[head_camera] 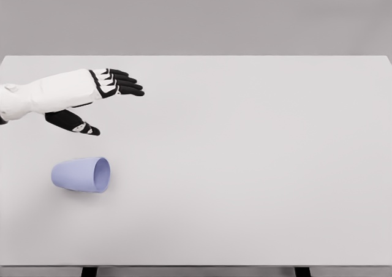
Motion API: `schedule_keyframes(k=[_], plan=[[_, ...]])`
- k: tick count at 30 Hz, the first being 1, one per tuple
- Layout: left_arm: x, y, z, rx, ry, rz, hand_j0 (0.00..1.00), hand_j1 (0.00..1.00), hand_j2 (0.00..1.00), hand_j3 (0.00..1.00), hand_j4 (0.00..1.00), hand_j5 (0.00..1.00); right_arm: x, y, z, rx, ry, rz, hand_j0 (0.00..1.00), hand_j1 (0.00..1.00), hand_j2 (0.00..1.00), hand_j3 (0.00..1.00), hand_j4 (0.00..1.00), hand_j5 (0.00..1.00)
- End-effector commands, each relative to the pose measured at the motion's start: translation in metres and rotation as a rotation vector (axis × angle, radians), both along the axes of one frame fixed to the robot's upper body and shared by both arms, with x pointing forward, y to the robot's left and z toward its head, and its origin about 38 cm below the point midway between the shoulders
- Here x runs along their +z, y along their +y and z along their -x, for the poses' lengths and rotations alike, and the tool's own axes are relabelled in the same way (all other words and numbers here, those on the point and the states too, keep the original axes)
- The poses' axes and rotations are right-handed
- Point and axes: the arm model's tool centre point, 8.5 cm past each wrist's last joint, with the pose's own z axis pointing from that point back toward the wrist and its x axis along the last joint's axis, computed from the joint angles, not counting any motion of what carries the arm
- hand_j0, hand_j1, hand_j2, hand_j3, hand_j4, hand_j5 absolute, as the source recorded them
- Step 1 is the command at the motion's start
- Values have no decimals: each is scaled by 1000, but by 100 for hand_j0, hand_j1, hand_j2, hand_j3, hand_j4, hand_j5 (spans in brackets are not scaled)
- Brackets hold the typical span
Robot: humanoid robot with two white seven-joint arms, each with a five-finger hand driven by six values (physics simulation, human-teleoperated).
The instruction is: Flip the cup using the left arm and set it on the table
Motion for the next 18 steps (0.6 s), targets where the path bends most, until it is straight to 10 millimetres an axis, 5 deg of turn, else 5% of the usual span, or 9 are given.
schedule_keyframes(k=[1,10,11,13,15,18], plan=[[0,-1,0,-2,5,11,100,100,100,100,100,100,0,0,3,-6,6,1,100,100,100,100,100,100],[25,21,-2,54,-56,17,100,100,100,100,100,100,0,0,3,-3,6,1,100,100,100,100,100,100],[16,64,-9,163,30,56,100,100,100,100,100,100,0,0,3,-3,6,1,100,100,100,100,100,100],[56,90,6,251,-94,158,100,100,100,100,100,100,0,0,3,-3,6,1,100,100,100,100,100,100],[70,126,26,341,-97,27,100,100,100,100,100,100,0,0,3,-3,6,1,100,100,100,100,100,100],[72,125,35,332,-60,-10,100,100,100,100,100,100,0,0,3,-3,6,1,100,100,100,100,100,100]])
